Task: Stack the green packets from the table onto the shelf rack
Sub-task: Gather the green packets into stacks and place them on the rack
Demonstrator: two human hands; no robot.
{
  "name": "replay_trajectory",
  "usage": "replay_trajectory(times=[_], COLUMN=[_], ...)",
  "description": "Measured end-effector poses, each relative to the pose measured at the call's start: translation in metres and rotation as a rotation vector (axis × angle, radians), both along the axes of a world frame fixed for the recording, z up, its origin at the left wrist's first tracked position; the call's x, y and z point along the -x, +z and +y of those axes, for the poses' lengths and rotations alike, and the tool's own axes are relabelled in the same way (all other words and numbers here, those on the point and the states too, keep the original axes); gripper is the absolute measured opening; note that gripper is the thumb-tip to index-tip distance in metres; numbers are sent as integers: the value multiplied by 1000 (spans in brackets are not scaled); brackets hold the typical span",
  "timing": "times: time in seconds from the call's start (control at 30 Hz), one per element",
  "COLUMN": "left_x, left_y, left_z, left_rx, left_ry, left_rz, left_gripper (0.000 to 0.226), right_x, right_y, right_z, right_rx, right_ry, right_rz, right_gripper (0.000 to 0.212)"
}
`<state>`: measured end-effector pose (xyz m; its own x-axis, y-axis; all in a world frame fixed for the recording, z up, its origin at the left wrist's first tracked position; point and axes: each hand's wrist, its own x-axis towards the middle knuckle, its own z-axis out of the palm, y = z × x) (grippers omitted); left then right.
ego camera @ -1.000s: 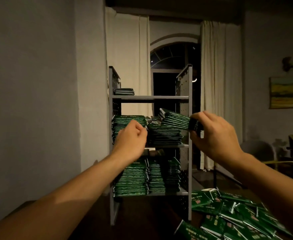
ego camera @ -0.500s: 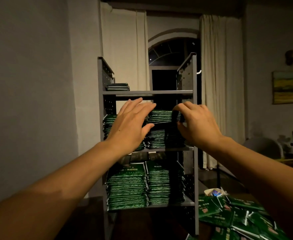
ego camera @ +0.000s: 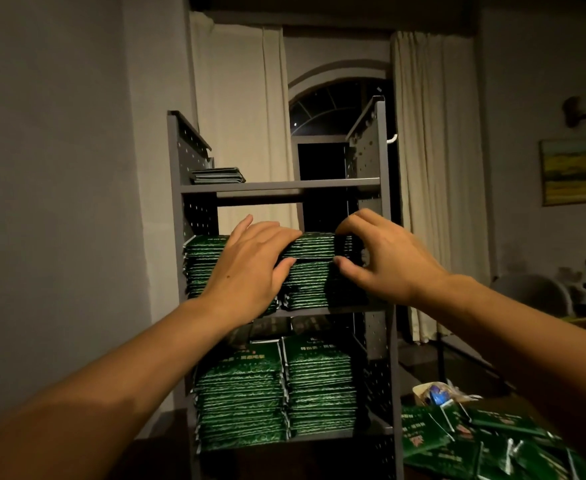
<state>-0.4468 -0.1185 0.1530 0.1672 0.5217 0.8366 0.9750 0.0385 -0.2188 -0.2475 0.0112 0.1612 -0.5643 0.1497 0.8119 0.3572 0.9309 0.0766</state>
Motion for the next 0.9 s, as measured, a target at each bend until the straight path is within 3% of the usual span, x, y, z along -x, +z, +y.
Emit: replay_trajectory(times=[0.5, 0.73, 0.9], left_x=[-12, -30, -55], left_y=[2, 6, 6], left_z=[-2, -25, -48], left_rx=[53, 51, 36], left_ry=[66, 5, -30], left_rz=[-16, -41, -75], left_gripper=[47, 42, 33], right_x=[0, -22, -49], right_y=[-4, -3, -2], right_z=[-11, -33, -63], right_rx=[-55, -36, 67], right_ry=[-72, -60, -69], right_rz=[48, 98, -1], right_gripper=[40, 28, 22])
